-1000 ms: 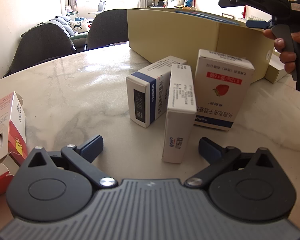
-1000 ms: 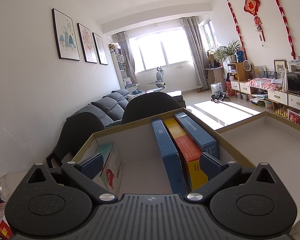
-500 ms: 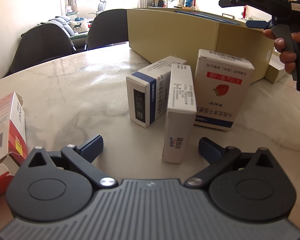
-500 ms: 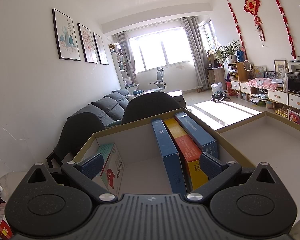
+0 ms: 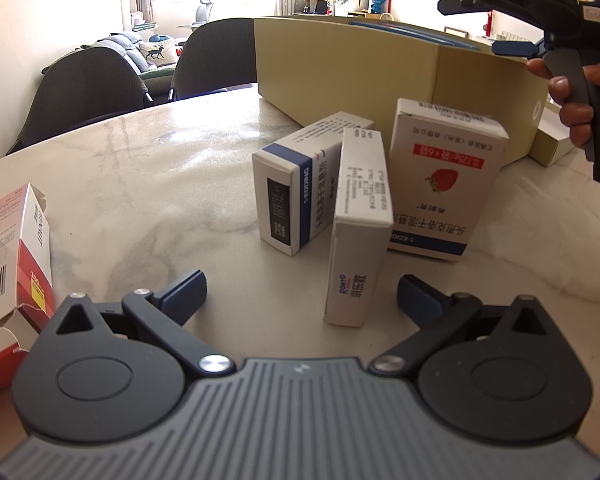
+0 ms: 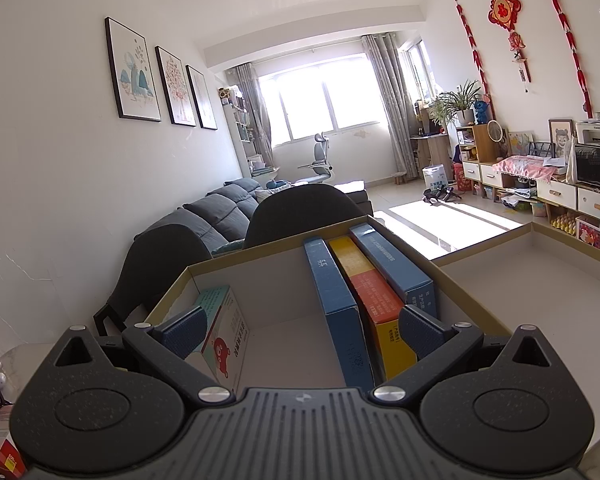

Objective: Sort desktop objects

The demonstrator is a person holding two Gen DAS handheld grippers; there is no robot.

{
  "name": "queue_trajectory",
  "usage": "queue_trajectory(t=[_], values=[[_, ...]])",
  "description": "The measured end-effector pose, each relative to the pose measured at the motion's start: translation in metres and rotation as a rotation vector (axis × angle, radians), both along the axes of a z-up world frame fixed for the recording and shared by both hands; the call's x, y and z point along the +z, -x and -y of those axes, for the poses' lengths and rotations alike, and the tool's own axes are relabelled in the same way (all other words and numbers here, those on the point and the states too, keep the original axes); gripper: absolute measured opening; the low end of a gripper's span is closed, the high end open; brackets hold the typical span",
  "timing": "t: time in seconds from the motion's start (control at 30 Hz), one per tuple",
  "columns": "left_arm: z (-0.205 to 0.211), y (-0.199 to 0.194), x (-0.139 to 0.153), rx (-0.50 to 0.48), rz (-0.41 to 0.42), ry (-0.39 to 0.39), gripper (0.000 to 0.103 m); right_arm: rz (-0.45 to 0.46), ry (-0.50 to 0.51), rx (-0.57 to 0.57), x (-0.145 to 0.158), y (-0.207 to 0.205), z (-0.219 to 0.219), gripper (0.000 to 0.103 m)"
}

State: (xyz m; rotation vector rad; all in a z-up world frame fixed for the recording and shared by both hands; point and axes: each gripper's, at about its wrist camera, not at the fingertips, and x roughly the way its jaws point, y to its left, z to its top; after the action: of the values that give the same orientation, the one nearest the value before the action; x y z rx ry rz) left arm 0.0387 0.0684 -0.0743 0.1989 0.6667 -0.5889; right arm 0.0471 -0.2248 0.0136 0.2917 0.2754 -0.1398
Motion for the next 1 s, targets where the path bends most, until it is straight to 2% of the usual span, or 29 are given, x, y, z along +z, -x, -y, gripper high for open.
queue_trajectory(t=[1.0], values=[[0.0001,0.0000,-0.0001,0.000,0.000,0.000,0.103,0.001,0.001,0.000,0.0018,0.0028,-0.0026,0.102]])
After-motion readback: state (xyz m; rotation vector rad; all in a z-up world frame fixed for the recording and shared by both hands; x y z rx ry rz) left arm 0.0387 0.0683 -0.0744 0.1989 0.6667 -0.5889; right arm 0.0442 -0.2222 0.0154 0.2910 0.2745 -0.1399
